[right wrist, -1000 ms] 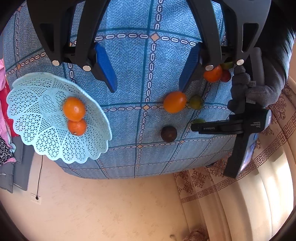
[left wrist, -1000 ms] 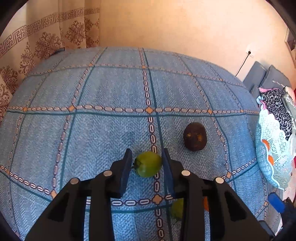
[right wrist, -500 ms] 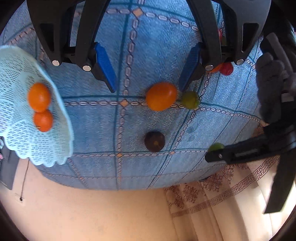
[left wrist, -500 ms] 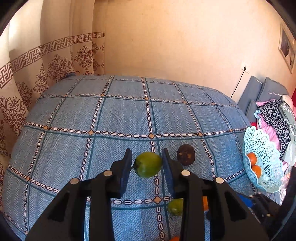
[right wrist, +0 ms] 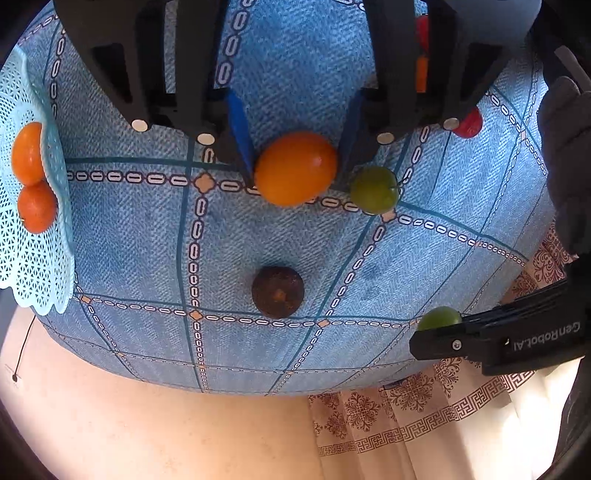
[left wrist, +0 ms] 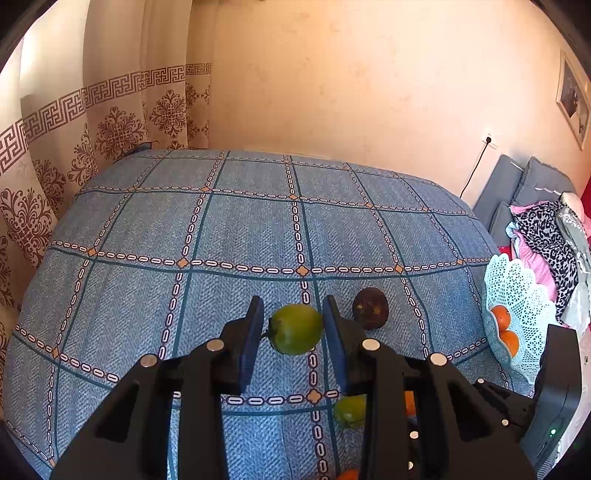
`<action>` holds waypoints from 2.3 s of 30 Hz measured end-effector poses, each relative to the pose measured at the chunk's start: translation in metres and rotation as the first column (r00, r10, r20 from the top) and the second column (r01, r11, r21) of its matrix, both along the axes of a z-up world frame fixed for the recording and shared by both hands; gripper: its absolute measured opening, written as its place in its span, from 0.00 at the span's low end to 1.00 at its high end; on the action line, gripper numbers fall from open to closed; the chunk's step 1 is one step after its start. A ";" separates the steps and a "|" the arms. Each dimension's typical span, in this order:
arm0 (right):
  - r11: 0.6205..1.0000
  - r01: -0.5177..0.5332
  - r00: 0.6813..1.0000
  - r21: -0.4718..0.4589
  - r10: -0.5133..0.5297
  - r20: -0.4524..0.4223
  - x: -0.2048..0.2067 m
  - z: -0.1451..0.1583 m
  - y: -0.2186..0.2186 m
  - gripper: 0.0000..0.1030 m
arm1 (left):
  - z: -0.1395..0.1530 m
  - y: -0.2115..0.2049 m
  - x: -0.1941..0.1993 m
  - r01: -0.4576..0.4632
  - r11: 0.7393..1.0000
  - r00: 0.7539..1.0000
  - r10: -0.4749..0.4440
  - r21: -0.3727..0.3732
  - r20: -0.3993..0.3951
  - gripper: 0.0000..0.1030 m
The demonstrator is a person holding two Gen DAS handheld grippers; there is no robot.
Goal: Organize fruits
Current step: 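Grasp the oval orange tangerine with the right gripper and lift it, then carry the tangerine with the right gripper over the basket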
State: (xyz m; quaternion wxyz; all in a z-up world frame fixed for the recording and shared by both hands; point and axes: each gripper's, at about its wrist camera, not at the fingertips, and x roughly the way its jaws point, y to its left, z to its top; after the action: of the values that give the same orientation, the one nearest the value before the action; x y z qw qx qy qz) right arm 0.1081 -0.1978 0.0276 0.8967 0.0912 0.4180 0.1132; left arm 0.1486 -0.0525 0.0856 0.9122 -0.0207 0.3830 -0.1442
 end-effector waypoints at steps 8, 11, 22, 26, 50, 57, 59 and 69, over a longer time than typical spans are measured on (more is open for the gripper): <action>1.000 0.026 0.999 0.010 -0.026 0.032 -0.013 0.012 -0.007 0.42 | 0.005 -0.003 -0.005 0.014 1.000 1.000 -0.014 0.001 0.022 0.32; 0.999 0.041 0.997 0.021 -0.043 0.066 -0.023 0.024 -0.014 0.42 | 0.008 -0.005 -0.008 0.019 1.000 0.999 -0.019 0.002 0.030 0.32; 0.993 0.098 0.986 0.066 -0.106 0.132 -0.055 0.050 -0.037 0.42 | -0.014 0.029 -0.017 -0.027 0.999 0.996 0.025 -0.018 -0.089 0.49; 0.987 0.131 0.980 0.090 -0.142 0.141 -0.068 0.052 -0.048 0.42 | -0.022 0.036 -0.039 -0.002 1.000 0.994 0.002 -0.005 -0.109 0.50; 0.953 0.266 0.943 0.144 -0.289 0.168 -0.108 0.053 -0.102 0.42 | -0.065 0.026 -0.065 0.075 0.997 0.962 -0.078 -0.023 -0.263 0.29; 0.939 0.305 0.927 0.158 -0.331 0.175 -0.116 0.053 -0.113 0.42 | -0.059 0.041 -0.066 0.040 0.998 0.964 -0.050 -0.044 -0.262 0.27; 0.934 0.319 0.921 0.162 -0.346 0.178 -0.118 0.054 -0.118 0.42 | -0.052 0.041 -0.070 0.031 0.999 0.972 -0.036 -0.024 -0.234 0.27; 0.896 0.405 0.884 0.184 -0.435 0.172 -0.131 0.050 -0.152 0.42 | -0.006 0.000 -0.093 0.063 0.993 0.997 -0.059 0.098 -0.042 0.27</action>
State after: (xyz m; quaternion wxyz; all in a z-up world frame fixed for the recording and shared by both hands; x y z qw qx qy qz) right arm -0.0230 -0.3501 0.0774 0.9298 0.2312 0.2827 -0.0454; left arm 0.0559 -0.0523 0.0800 0.8996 0.0337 0.4079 -0.1524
